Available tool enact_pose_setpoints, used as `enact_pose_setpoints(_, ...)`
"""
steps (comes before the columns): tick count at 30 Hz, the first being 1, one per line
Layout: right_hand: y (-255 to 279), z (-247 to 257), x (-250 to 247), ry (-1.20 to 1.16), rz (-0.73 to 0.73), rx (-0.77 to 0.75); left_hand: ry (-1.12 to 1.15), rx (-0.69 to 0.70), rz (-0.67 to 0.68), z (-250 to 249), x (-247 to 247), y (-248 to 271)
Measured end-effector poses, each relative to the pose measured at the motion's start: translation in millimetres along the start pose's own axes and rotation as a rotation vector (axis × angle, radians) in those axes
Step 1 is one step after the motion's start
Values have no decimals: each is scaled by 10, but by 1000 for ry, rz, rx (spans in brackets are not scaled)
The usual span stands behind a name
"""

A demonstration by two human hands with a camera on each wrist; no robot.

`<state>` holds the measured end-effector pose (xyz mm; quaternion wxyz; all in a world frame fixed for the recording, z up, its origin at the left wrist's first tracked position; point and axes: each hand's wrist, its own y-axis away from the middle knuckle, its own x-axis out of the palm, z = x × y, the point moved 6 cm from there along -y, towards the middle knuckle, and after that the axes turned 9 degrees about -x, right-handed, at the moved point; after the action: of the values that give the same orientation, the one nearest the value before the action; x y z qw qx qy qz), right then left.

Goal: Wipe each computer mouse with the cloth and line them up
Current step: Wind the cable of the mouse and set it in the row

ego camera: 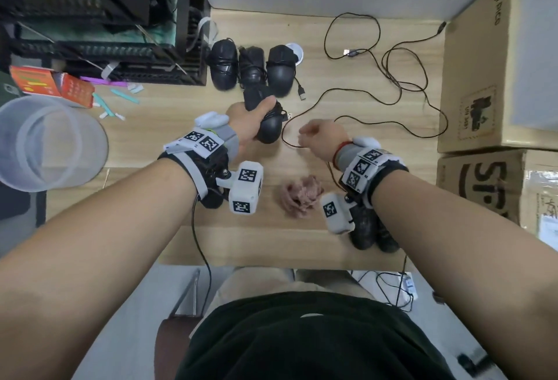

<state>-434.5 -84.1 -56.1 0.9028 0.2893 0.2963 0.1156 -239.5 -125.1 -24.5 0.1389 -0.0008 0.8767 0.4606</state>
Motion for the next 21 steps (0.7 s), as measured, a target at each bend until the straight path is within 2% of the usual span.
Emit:
enact_pose_setpoints(3, -274, 177, -139, 70, -27, -71, -56, 17, -9, -67, 46, -92)
enact_pose_setpoints(6, -508, 174, -158, 144, 25, -52, -73, 21, 2, -119, 115, -225)
enact_pose_setpoints(9, -541, 9, -254, 242, 17, 55, -97, 43, 32, -154, 201, -286)
enact_pose_setpoints(12, -495, -270, -553, 391, -43, 224, -117, 56, 69, -203, 336, -348)
enact_pose_setpoints(16, -349, -626, -894, 460, -91, 384, -168, 90, 80, -288, 495, -381)
enact_pose_setpoints(19, -292, -716, -1069, 506, -103, 430, -229, 126, 87, -373, 640, -393)
enact_pose_setpoints(21, -351, -608, -1101, 470, -135, 350, -235, 142, 95, -417, 726, -420)
